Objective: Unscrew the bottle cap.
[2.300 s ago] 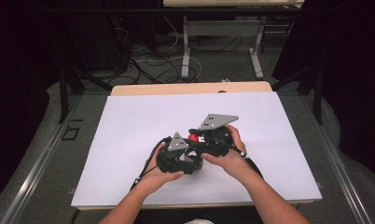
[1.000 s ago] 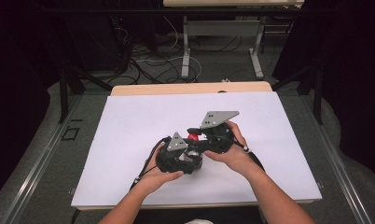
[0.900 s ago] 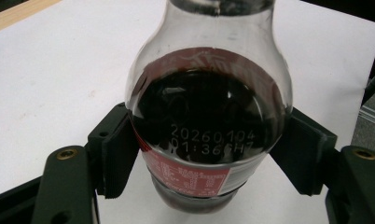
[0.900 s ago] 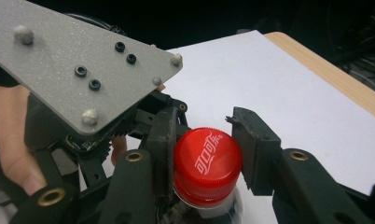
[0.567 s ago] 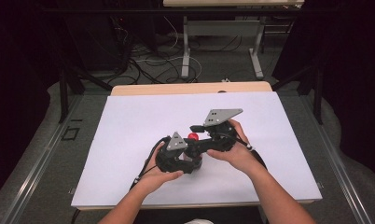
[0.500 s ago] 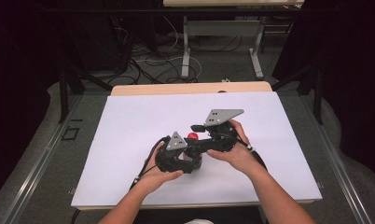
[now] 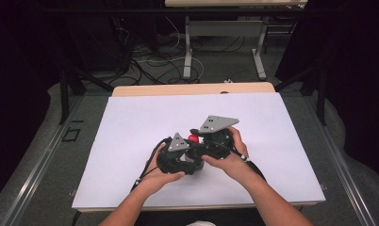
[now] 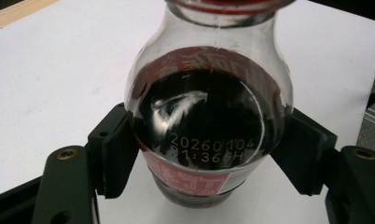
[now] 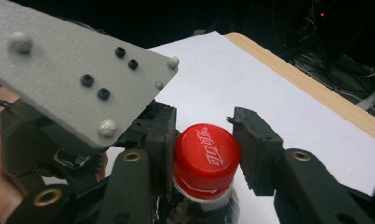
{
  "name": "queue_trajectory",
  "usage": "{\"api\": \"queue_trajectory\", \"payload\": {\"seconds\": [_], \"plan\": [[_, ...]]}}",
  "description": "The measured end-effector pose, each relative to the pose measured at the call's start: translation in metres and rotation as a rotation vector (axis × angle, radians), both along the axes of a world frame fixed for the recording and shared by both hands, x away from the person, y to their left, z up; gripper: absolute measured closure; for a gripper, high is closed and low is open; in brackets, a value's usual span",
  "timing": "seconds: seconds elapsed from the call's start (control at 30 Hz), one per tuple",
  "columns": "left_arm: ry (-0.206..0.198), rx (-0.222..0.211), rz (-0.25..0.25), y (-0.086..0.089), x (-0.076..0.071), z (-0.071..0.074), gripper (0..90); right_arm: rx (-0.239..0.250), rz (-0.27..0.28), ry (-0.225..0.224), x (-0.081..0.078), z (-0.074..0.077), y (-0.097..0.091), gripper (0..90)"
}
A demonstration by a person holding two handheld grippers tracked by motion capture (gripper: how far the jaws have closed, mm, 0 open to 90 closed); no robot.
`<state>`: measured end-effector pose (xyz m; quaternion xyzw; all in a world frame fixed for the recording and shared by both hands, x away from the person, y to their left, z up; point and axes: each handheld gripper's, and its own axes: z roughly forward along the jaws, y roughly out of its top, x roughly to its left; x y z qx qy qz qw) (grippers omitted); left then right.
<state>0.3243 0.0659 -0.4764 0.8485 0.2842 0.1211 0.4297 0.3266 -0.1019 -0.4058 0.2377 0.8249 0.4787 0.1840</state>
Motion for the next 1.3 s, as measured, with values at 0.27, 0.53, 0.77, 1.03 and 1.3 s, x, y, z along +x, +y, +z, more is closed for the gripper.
{"api": "queue_trajectory", "payload": {"seconds": [0.27, 0.53, 0.77, 1.03, 1.3], "plan": [[-0.007, 0.008, -0.010, 0.000, -0.001, 0.002, 29.9, 0.031, 0.114, 0.066, 0.017, 0.004, -0.013, 61.1], [0.000, 0.004, -0.006, 0.000, 0.000, 0.000, 29.9, 0.023, 0.121, 0.072, 0.017, 0.003, -0.013, 60.2], [0.003, -0.004, 0.005, 0.001, 0.001, 0.000, 29.9, 0.041, 0.058, 0.039, 0.006, 0.005, -0.010, 51.2], [0.003, 0.006, 0.001, 0.001, 0.001, 0.001, 30.0, 0.012, -0.023, 0.039, 0.000, -0.001, -0.002, 55.1], [0.004, 0.006, -0.007, 0.002, 0.001, 0.001, 30.0, -0.005, 0.013, 0.041, 0.005, 0.000, -0.001, 60.6]]}}
